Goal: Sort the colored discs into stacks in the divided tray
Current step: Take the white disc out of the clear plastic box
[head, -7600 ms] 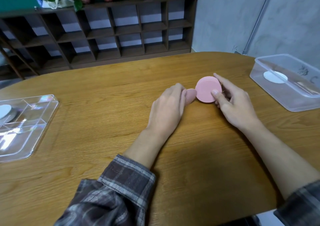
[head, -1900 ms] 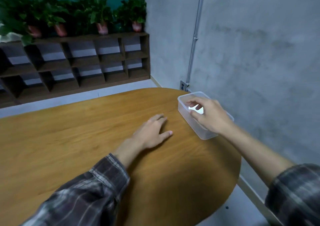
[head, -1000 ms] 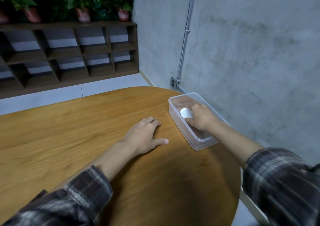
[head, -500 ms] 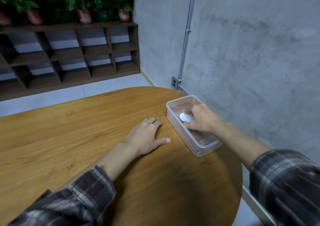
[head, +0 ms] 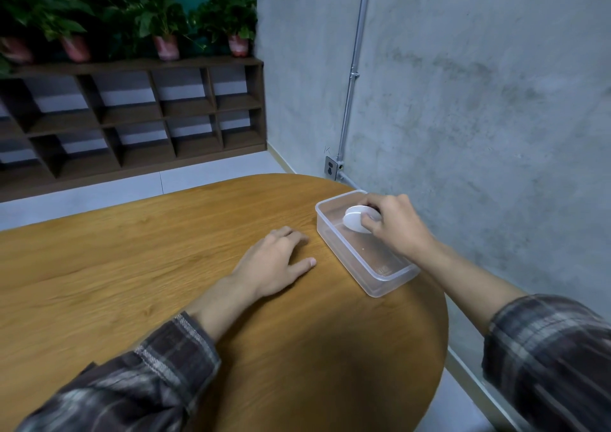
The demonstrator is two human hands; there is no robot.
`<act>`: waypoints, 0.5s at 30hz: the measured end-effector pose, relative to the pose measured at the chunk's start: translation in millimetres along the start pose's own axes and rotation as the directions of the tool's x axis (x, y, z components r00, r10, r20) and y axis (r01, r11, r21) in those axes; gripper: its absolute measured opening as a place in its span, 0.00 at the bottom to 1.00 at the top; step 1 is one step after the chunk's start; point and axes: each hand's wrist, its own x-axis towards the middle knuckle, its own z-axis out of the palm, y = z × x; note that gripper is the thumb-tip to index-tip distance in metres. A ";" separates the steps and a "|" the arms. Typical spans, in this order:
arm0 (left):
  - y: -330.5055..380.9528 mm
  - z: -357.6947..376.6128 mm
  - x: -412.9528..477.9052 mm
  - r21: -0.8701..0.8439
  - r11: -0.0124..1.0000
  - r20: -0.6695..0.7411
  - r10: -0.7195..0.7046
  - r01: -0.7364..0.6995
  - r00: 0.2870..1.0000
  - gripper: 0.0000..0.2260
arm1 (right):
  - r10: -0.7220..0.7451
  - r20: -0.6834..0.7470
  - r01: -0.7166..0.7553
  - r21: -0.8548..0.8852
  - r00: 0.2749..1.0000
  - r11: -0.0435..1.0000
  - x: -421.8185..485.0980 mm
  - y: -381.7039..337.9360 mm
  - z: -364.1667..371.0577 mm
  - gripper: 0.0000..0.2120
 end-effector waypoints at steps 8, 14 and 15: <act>18.4 -44.7 -20.7 -0.319 0.941 -0.357 -0.004 -0.118 0.934 0.09 | -0.110 -0.191 0.143 0.169 0.975 0.975 -27.3 -63.9 -31.7 0.07; 22.7 -80.7 -56.7 -0.525 0.831 -0.407 -0.055 -0.184 0.912 0.10 | -0.162 -0.131 0.201 0.385 0.978 0.901 -49.3 -130.5 -37.4 0.07; 18.8 -86.1 -64.4 -0.560 0.807 -0.407 -0.072 -0.186 0.910 0.08 | -0.173 -0.116 0.206 0.413 0.978 0.887 -52.3 -140.1 -35.6 0.07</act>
